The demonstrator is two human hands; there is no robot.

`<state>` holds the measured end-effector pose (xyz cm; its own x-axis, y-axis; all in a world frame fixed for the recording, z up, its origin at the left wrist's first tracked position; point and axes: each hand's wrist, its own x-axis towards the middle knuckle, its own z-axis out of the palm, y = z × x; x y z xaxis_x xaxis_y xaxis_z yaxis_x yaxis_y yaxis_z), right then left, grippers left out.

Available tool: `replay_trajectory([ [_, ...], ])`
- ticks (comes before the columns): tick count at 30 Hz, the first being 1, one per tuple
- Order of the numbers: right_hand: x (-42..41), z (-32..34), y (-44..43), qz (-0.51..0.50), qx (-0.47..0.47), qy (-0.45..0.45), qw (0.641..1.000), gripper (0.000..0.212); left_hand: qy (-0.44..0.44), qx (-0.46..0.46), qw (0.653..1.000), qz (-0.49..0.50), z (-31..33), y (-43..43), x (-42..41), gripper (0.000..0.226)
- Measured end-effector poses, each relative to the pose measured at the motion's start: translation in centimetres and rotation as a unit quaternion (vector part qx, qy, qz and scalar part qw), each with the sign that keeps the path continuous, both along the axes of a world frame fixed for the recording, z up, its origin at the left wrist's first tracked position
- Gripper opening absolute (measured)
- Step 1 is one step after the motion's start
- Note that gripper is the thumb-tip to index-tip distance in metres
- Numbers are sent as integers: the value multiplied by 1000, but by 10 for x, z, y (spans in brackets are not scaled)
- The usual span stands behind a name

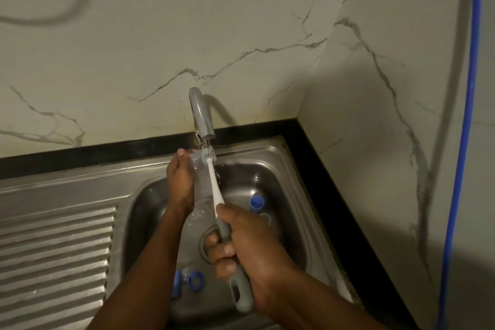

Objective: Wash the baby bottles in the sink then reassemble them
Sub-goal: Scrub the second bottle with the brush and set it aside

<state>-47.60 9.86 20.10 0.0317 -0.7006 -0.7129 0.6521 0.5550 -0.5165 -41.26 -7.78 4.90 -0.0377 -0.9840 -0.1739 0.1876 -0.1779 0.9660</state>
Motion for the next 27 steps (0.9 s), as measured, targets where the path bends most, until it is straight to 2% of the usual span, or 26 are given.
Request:
replay_trajectory([
  [3, 1, -2, 11, 20, -4, 25, 999, 20, -5, 11, 1000, 7, 2, 6, -4, 44],
  [6, -5, -6, 1, -17, 13, 14, 1000, 24, -21, -4, 1000, 2, 4, 20, -14, 45],
  [9, -7, -7, 0, -16, 11, 10, 1000, 23, -7, -33, 999, 6, 5, 22, -16, 59],
  [13, -2, 3, 22, 19, -12, 8, 1000, 19, -41, -53, 997, 36, 5, 10, -10, 38],
  [17, -5, 0, 7, -13, 10, -1, 1000, 24, -68, -74, 995, 17, 2, 8, -10, 42],
  [20, -5, -4, -3, -42, 24, -24, 999, 27, -70, -45, 995, 45, 5, 11, -17, 43],
  [24, 5, 3, 15, 20, 7, 2, 1000, 17, -20, 20, 993, 113, 9, 2, -20, 46],
  [27, 0, 0, 11, 10, 5, 15, 1000, 17, -9, 42, 998, 48, 4, -7, -17, 55],
])
